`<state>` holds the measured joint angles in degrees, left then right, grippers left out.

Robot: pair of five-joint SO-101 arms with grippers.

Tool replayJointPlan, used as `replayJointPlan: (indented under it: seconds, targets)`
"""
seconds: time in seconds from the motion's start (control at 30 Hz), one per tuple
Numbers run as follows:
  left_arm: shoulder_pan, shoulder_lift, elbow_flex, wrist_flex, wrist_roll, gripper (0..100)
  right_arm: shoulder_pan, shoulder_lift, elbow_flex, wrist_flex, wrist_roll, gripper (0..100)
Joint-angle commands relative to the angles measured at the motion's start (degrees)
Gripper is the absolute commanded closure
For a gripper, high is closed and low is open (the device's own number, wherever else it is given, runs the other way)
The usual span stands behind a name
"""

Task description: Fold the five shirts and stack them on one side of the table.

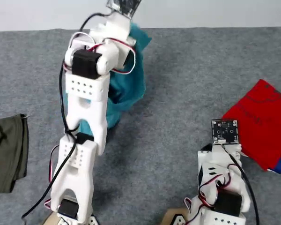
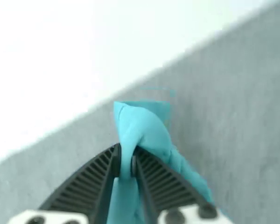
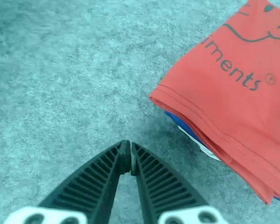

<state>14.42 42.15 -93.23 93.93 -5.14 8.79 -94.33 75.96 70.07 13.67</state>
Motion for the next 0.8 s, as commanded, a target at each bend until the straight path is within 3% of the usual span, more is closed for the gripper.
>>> replayJointPlan:
  seconds: [0.0,0.17,0.47,0.57,0.77]
  targets:
    - [0.7,-7.0,-2.4,-9.9,1.4,100,-2.5,-0.5,-0.7,-2.1,-1.1,99.0]
    - [0.4,-9.7,-2.3,-16.7,1.1,100,-2.9,-0.5,-0.7,-2.2,-1.1,99.0]
    - [2.8,-14.7,-2.3,-16.4,1.2,100,-3.0,-0.5,-0.4,-2.6,-1.1,99.0]
    - [2.5,-16.5,-2.2,-12.8,1.1,100,-3.0,-0.5,-0.4,-2.6,-1.1,99.0]
    - [-9.1,-17.8,-2.6,2.9,1.1,100,-3.0,-0.5,-0.4,-2.6,-1.1,99.0]
